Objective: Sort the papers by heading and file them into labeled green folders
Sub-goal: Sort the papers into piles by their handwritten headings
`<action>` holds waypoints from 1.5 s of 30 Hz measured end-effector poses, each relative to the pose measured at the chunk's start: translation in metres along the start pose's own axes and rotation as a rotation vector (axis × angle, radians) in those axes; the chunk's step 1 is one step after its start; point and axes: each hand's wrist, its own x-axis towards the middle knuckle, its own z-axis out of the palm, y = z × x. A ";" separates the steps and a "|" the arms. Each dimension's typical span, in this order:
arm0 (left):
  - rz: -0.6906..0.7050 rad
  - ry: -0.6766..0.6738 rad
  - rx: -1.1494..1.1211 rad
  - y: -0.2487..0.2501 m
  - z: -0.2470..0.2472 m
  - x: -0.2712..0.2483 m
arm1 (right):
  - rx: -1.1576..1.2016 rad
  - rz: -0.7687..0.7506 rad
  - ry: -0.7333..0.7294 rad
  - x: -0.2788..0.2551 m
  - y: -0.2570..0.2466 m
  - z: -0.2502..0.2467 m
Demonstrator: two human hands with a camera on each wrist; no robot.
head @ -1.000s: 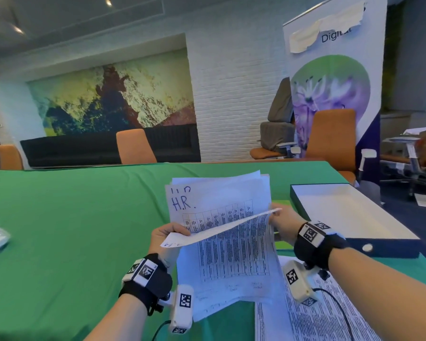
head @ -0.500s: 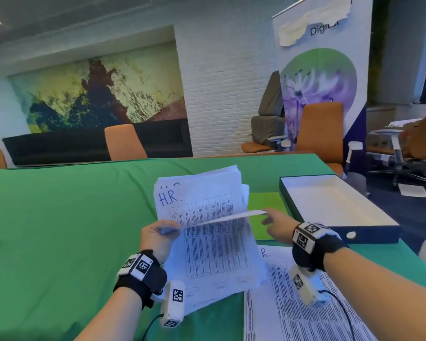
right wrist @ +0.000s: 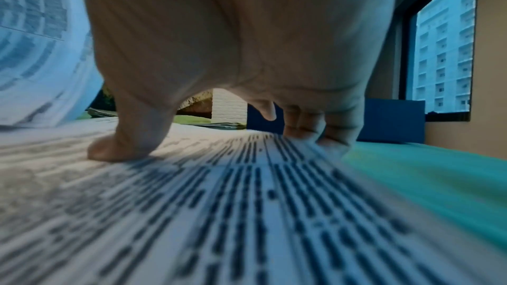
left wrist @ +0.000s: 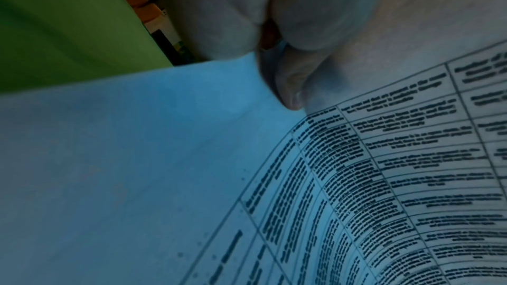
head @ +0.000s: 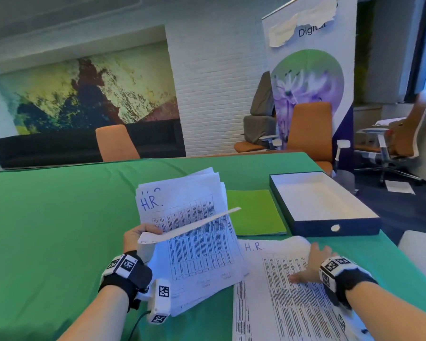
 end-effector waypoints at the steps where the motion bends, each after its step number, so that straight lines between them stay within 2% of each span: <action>1: -0.006 0.007 0.029 0.001 -0.001 -0.002 | 0.018 0.012 0.015 0.000 0.000 0.000; 7: -0.006 -0.023 0.079 0.006 -0.001 -0.009 | 0.040 0.006 0.161 -0.003 -0.009 -0.010; 11: -0.003 -0.034 0.096 0.005 -0.002 -0.006 | 0.190 -0.081 0.216 0.005 -0.003 -0.020; 15: 0.004 -0.043 0.118 0.003 -0.001 -0.005 | 0.262 -0.109 0.313 0.004 0.002 -0.033; 17: 0.007 -0.036 0.130 0.002 0.000 -0.006 | 0.312 -0.128 0.318 0.005 0.003 -0.042; 25: 0.005 -0.040 0.155 0.001 0.004 -0.005 | 0.807 -0.271 0.384 -0.001 -0.004 -0.076; 30: -0.021 -0.078 0.049 -0.001 0.002 -0.005 | 1.034 -0.471 0.487 -0.009 -0.020 -0.114; 33: -0.022 -0.120 0.091 -0.002 -0.002 -0.004 | 1.035 -0.529 0.509 -0.013 -0.033 -0.140; 37: -0.017 -0.126 0.061 -0.004 -0.003 0.000 | 0.859 -0.660 0.541 -0.016 -0.058 -0.164; 41: -0.031 -0.127 0.075 -0.009 -0.006 0.004 | 0.766 -0.771 0.463 -0.030 -0.089 -0.178; 45: -0.006 -0.154 0.086 -0.005 -0.009 0.000 | 0.950 -0.840 0.449 -0.033 -0.118 -0.180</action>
